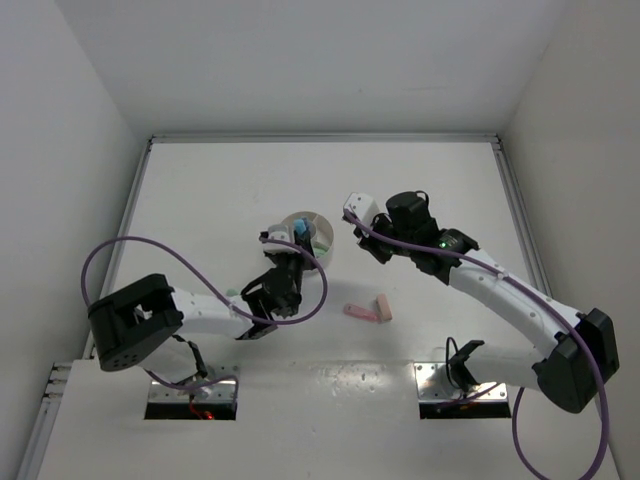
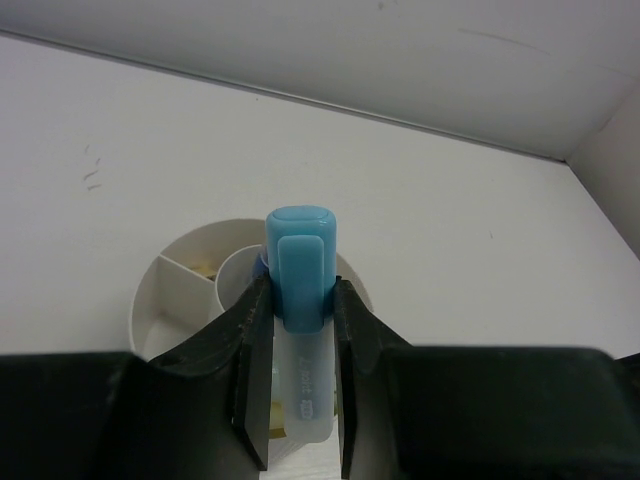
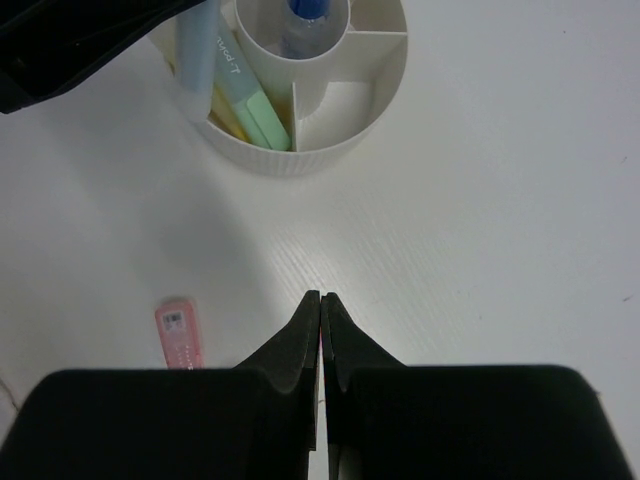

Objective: Sort the stationery into containers
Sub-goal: Place the pen in the storage box.

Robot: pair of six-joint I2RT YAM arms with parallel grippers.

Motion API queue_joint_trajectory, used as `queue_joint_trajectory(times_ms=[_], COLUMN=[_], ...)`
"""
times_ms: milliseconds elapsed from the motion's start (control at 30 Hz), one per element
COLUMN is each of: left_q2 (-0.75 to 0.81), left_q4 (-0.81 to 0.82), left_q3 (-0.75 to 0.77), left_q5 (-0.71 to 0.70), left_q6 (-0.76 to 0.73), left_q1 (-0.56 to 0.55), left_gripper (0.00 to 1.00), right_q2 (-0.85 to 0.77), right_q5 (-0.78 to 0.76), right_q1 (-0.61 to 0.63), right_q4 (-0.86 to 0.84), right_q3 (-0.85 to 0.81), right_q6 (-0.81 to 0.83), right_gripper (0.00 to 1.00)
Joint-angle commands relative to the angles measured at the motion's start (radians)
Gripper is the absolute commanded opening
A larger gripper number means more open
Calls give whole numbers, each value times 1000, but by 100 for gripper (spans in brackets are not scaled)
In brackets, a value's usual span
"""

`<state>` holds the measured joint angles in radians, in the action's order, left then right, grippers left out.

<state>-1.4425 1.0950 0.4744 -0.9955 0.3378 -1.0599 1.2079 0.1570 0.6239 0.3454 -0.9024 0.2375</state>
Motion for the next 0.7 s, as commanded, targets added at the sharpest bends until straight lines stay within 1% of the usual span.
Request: queue_joint_trajectory(times_ms=[0, 233, 467, 533, 667], left_q2=[-45, -111, -102, -81, -71], left_q4=[86, 147, 147, 147, 161], left_q3=[15, 6, -3, -28, -72], left_q5=[-32, -61, -81, -91, -91], left_q6=[15, 6, -3, -13, 26], left_q1=[-8, -26, -26, -26, -35], left_gripper=[0, 0, 0, 0, 0], right_q2=[-1, -1, -1, -1, -1], right_q5=[6, 6, 6, 6, 6], right_q1=[-3, -3, -3, -3, -3], right_q4=[-19, -19, -19, -19, -19], right_q3=[0, 0, 0, 0, 0], right_q6=[14, 14, 14, 14, 14], right_gripper=[0, 0, 0, 0, 0])
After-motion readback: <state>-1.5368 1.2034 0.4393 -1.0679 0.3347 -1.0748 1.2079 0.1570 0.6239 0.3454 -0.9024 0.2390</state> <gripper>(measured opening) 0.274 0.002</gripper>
